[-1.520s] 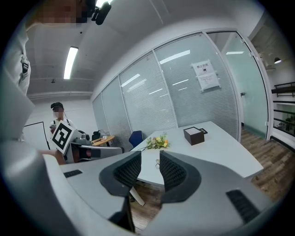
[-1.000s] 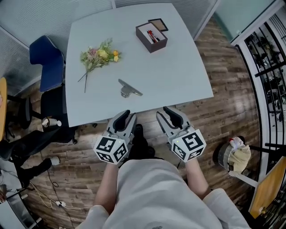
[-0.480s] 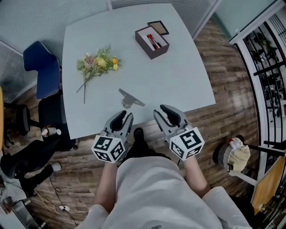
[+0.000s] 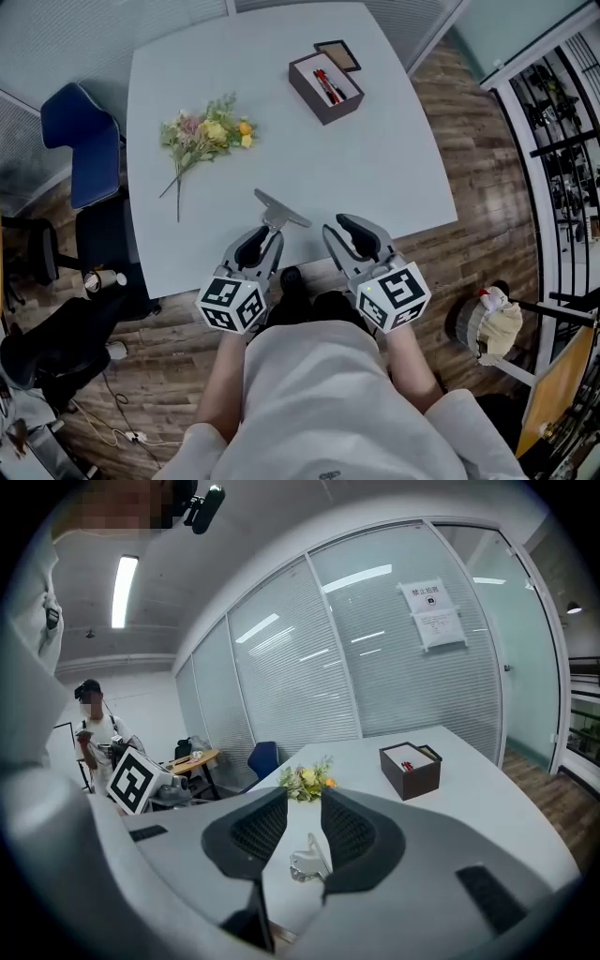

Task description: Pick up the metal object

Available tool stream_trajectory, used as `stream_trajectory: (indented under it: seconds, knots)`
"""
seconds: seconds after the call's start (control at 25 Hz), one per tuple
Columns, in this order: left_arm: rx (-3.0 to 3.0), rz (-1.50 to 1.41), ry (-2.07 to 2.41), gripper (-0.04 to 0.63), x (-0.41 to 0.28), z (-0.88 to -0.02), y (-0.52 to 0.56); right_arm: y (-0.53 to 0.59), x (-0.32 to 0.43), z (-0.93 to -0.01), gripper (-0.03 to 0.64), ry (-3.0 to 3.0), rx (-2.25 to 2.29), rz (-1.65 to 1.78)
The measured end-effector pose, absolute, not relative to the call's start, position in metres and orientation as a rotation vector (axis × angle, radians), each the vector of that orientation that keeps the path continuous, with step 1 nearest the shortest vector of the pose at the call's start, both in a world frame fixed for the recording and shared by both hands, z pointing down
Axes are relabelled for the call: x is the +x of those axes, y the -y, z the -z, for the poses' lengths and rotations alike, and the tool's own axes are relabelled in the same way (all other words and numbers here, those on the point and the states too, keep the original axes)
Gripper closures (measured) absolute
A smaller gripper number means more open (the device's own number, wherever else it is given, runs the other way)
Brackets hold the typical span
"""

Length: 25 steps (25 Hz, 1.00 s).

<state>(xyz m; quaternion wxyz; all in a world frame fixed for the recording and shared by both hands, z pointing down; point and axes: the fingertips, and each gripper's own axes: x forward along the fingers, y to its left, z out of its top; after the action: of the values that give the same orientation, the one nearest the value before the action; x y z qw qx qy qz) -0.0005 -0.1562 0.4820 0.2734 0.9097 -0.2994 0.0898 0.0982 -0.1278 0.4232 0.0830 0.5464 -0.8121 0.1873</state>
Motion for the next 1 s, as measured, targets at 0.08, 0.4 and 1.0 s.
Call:
stream_trajectory:
  seconds: [0.08,0.4,1.0]
  knots:
    - [2.435,-0.25,0.805,0.479,-0.002,-0.488,0.157,0.13,0.096,-0.425,0.5,2.423,1.627,-0.561]
    - [2.36,-0.247,0.827,0.479,-0.01,-0.504,0.158,0.133,0.085,-0.43,0.5,2.424,1.587,-0.568]
    - [2.159,-0.187,0.928,0.479,-0.022,-0.553,0.17,0.139,0.065,-0.442,0.502,2.431,1.455,-0.567]
